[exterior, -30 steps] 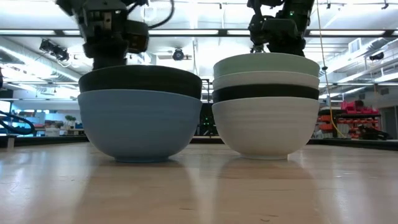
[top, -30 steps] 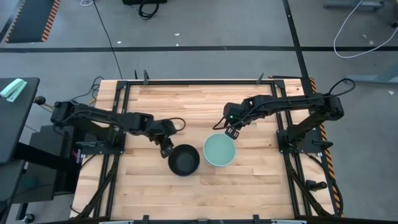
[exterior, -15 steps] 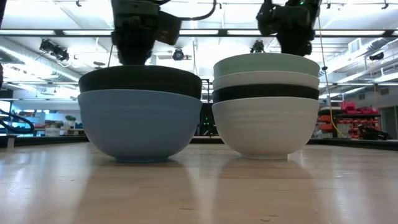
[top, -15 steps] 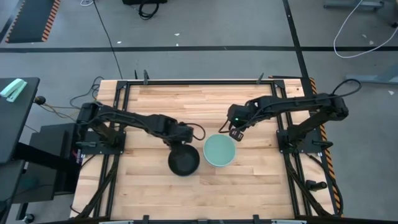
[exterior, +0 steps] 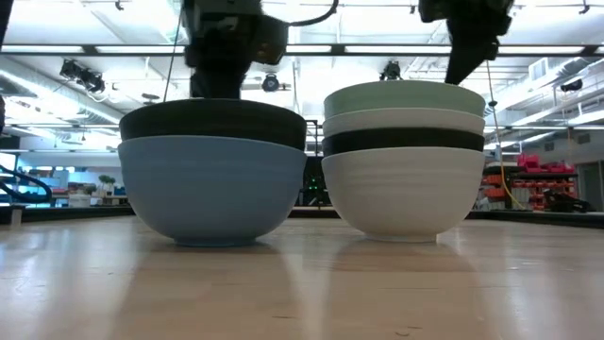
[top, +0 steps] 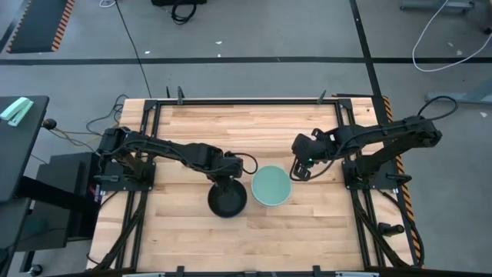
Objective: Nest bowls inside each other
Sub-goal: Stack the stacked bowls on top of the light blue bowl
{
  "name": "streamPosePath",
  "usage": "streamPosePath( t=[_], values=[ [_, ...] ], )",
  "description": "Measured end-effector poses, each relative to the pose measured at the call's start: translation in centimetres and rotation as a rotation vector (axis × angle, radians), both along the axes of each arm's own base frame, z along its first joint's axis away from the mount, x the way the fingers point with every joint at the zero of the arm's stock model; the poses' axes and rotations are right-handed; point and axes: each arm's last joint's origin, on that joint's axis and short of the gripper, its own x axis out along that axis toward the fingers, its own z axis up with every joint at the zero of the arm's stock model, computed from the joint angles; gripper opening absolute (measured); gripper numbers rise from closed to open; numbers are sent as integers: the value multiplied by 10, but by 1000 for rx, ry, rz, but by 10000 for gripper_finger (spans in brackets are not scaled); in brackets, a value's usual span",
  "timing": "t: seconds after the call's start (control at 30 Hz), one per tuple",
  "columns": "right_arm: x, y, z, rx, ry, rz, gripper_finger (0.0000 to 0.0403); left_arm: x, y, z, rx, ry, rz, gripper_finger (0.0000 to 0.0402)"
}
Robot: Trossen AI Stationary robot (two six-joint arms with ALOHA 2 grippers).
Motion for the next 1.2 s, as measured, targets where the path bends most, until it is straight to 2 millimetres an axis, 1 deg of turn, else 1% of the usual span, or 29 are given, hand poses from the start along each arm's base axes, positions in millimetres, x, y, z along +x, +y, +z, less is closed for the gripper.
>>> streamPosePath(
  t=[0.17, 0.27, 0.33, 0.4, 0.6, 0.7, 0.77, 0.9, 1.2],
  values=[
    [-10, 1, -5, 4, 11, -17, 39, 12, -2, 5, -29, -134, 27, 24],
    [-16, 0, -8, 7, 10, -24, 39, 15, -3, 6, -73, -170, 55, 24],
    [-21, -1, -11, 10, 11, -34, 39, 14, -4, 6, -117, -147, 1, 27],
    [-26, -2, -14, 10, 14, -34, 39, 9, -3, 4, -166, -86, -38, 31],
    [-42, -5, -23, 18, 14, -56, 39, -6, 3, -2, -156, 88, 33, 36],
    [-50, -6, -25, 29, 1, -79, 39, -9, 6, -2, -137, 113, 70, 37],
    [-55, -7, -26, 38, -14, -97, 39, -7, 6, -2, -137, 97, 71, 40],
    [-60, -7, -26, 49, -31, -116, 39, -5, 5, -1, -139, 79, 70, 62],
    [-60, -7, -26, 56, -39, -131, 40, -6, 18, -3, -109, 83, 136, 148]
  ],
)
